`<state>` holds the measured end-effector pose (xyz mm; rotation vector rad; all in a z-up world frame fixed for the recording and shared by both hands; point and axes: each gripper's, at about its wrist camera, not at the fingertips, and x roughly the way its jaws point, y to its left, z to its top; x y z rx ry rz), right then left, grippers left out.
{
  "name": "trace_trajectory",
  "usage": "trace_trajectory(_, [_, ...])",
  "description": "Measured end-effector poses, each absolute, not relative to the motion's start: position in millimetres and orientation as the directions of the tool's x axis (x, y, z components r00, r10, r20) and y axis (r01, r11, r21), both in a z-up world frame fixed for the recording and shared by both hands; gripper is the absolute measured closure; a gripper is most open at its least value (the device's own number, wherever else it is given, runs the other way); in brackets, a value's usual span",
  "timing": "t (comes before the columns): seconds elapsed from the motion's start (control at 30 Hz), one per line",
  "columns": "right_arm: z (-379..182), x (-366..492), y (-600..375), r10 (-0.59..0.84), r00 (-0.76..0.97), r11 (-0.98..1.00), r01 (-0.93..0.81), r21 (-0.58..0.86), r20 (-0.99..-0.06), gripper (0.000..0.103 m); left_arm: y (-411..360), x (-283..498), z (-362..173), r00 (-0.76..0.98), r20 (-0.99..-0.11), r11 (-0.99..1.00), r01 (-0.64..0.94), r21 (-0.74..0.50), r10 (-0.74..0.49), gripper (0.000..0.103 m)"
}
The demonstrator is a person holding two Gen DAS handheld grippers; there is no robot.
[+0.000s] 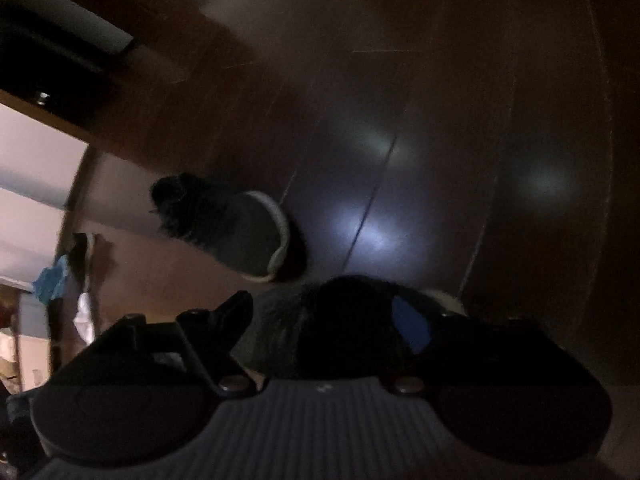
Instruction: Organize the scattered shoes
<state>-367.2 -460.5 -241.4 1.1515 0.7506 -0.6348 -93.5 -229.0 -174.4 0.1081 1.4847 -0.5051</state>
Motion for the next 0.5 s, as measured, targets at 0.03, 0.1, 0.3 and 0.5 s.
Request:
trace_trajectory(0.03, [-246, -363, -458, -0.052, 0.595, 0.293, 0.777, 0.557, -0.802, 0.024, -227, -94, -170, 0.022, -0.970, 0.897, 0.386, -0.217, -0.244, 0.016])
trace_trajectory(0.1, [-255, -354, -452, -0.040, 0.579, 0.299, 0.785, 0.543, -0.814, 0.024, -220, -91, -155, 0.059, -0.973, 0.902, 0.392, -0.181, -0.221, 0.016])
trace_trajectory(0.3, [-271, -329, -444, -0.069, 0.535, 0.320, 0.811, 0.489, -0.842, 0.027, -205, -92, -151, 0.148, -0.978, 0.898, 0.435, -0.072, -0.149, 0.012])
trace_trajectory(0.5, [-273, -307, -439, -0.068, 0.502, 0.413, 0.801, 0.434, -0.862, 0.049, -200, -88, -184, 0.079, -0.983, 0.931, 0.341, -0.129, -0.165, 0.012])
